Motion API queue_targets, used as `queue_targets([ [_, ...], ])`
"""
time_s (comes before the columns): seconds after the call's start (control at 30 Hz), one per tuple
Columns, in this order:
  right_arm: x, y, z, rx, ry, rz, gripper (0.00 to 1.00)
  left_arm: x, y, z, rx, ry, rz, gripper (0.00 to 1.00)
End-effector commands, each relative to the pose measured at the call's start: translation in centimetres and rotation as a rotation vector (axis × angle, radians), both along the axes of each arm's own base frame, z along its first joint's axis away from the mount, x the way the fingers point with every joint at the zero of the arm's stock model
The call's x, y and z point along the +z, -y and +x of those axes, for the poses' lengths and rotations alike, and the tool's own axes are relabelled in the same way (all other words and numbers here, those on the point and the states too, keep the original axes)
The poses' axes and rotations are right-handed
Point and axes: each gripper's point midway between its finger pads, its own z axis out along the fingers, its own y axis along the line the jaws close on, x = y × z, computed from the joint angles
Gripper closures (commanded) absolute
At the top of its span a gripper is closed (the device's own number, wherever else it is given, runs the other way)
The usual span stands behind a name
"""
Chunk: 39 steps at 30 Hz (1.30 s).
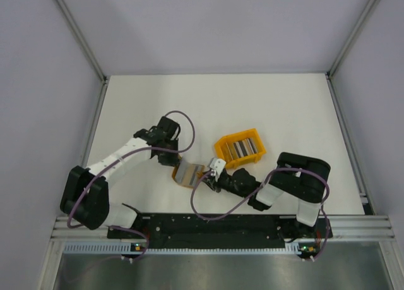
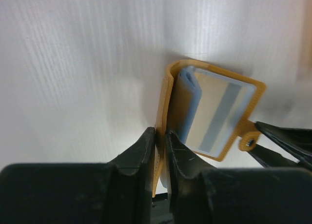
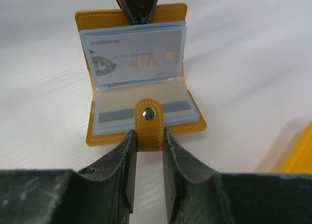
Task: Put the credit cards into the card holder
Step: Close the card holder at the center of the board.
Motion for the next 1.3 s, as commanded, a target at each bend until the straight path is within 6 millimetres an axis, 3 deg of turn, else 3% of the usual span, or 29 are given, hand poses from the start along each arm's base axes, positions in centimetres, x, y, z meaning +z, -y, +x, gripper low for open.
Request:
queue_targets([
  [0.0, 8.9, -2.0, 0.2, 0.014, 0.130, 0.322, 0.89, 3.4, 3.9, 0.7, -0.044, 0.100, -0.240, 0.81],
  [0.1, 8.8, -2.0, 0.5, 0.007, 0.137, 0.317, 0.89, 3.5, 4.9, 0.2, -0.065, 0.098, -0.312, 0.74],
  [0.4, 9.4, -2.0, 0.6, -0.001, 0.144, 0.329, 0.89, 1.7, 7.5, -2.4, -0.123, 0.002, -0.470, 0.71],
  [0.67, 9.7, -1.8, 0.4, 0.008, 0.160, 0.329, 0.89, -0.4, 7.1, -3.0, -0.086, -0.037, -0.446, 0.72],
  [0.9, 9.9, -1.8, 0.1, 0.022, 0.169, 0.328, 0.91, -1.7, 5.7, -2.5, 0.004, -0.011, -0.380, 0.80],
  [1.1, 9.6, -1.9, -0.1, 0.034, 0.159, 0.324, 0.91, -1.8, 5.9, -2.2, 0.030, 0.004, -0.407, 0.86],
  [1.27, 9.0, -2.4, 0.0, 0.040, 0.146, 0.319, 0.90, -1.3, 7.2, -2.8, -0.055, -0.016, -0.468, 0.83],
])
